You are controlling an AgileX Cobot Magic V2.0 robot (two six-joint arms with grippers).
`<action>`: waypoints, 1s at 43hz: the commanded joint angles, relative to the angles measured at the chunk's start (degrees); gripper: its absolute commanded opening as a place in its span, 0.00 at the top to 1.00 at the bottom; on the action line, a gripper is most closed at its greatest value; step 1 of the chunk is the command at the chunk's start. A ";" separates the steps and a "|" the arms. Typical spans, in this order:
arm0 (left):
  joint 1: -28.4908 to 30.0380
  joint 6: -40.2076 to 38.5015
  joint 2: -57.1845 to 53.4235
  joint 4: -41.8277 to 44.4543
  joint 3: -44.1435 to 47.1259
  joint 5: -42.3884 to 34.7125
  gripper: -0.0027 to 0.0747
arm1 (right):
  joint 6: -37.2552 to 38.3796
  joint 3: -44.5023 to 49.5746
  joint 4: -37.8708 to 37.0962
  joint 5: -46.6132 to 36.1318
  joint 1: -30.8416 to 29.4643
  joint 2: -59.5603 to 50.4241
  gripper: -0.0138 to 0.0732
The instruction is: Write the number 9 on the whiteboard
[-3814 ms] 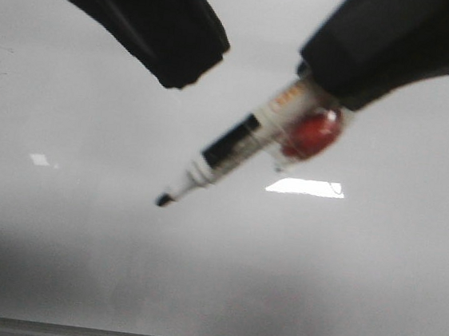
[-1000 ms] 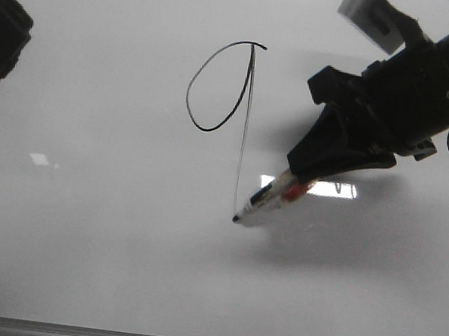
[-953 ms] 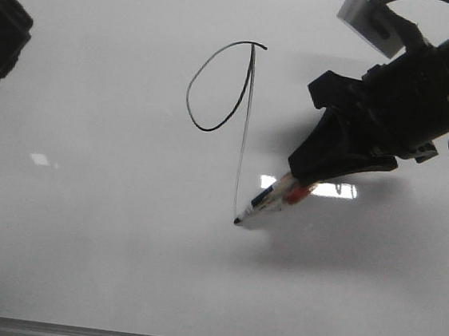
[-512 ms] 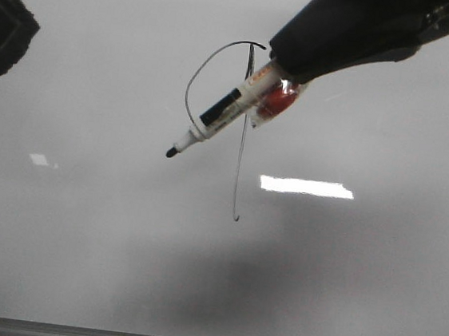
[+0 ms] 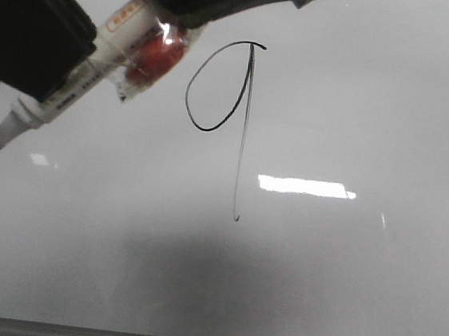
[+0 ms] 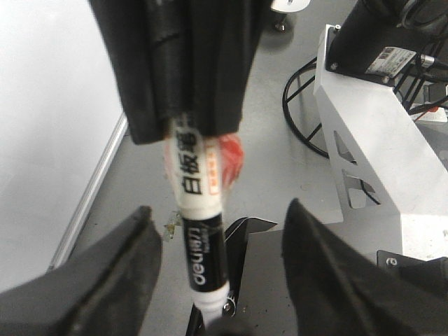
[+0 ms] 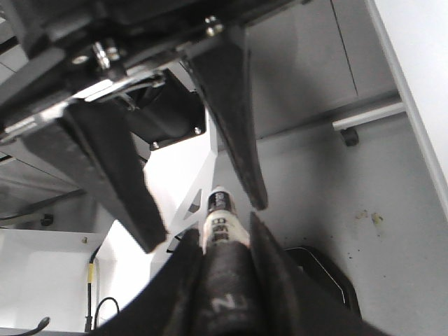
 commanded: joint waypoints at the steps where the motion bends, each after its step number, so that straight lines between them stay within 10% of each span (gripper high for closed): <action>1: -0.39 0.04 -0.62 -2.98 -2.01 0.20 0.56 | 0.01 -1.91 5.46 4.78 0.39 -2.25 0.91; 22: -0.39 0.04 -0.62 -2.84 -2.01 1.13 0.99 | 0.01 -1.91 5.06 4.49 0.51 -2.25 0.88; 34: -0.25 -2.62 -0.22 0.20 -2.01 1.02 0.99 | 0.01 -3.85 11.27 2.13 0.51 -2.30 0.18; 43: -0.13 -14.95 2.08 12.24 -2.01 -5.64 0.99 | 0.14 -6.28 8.57 -5.53 -2.13 -7.33 0.25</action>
